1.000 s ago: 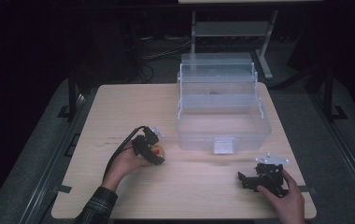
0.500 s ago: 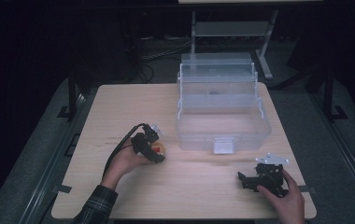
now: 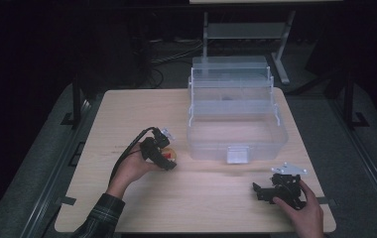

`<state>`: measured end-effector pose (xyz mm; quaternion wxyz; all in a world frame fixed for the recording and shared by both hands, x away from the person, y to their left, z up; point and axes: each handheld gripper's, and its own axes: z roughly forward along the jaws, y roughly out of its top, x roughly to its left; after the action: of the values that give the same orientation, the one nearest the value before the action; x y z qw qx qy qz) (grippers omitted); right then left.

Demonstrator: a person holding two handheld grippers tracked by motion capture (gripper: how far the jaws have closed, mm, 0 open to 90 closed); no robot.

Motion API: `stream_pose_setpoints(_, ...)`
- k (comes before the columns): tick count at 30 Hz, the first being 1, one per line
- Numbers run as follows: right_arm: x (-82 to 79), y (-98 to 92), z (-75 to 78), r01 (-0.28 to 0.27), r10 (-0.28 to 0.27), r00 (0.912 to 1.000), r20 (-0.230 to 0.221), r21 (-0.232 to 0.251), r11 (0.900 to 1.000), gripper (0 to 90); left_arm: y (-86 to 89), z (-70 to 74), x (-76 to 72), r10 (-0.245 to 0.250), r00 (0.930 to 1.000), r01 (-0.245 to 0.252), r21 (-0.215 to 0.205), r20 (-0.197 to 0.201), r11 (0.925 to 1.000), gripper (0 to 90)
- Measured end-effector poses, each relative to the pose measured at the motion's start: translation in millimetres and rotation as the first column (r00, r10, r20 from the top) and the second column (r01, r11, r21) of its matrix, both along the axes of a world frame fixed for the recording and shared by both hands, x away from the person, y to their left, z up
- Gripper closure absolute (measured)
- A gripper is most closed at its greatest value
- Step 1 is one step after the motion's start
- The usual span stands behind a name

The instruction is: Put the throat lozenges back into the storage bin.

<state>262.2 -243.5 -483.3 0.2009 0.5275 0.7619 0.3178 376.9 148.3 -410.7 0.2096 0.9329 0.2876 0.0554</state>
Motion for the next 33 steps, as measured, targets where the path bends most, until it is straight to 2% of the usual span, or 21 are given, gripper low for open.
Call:
stream_pose_setpoints(15,0.0,0.0,0.0,0.0,0.0,1.0,0.0,0.0,1.0,0.0,-2.7,16.8,1.9,-0.004,1.0,0.004,-0.02,0.006,0.9998,19.4)
stream_pose_setpoints(33,0.0,0.0,0.0,0.0,0.0,1.0,0.0,0.0,1.0,0.0,-9.9,43.3,7.0,-0.019,0.9995,0.02,-0.035,0.026,0.9992,19.5)
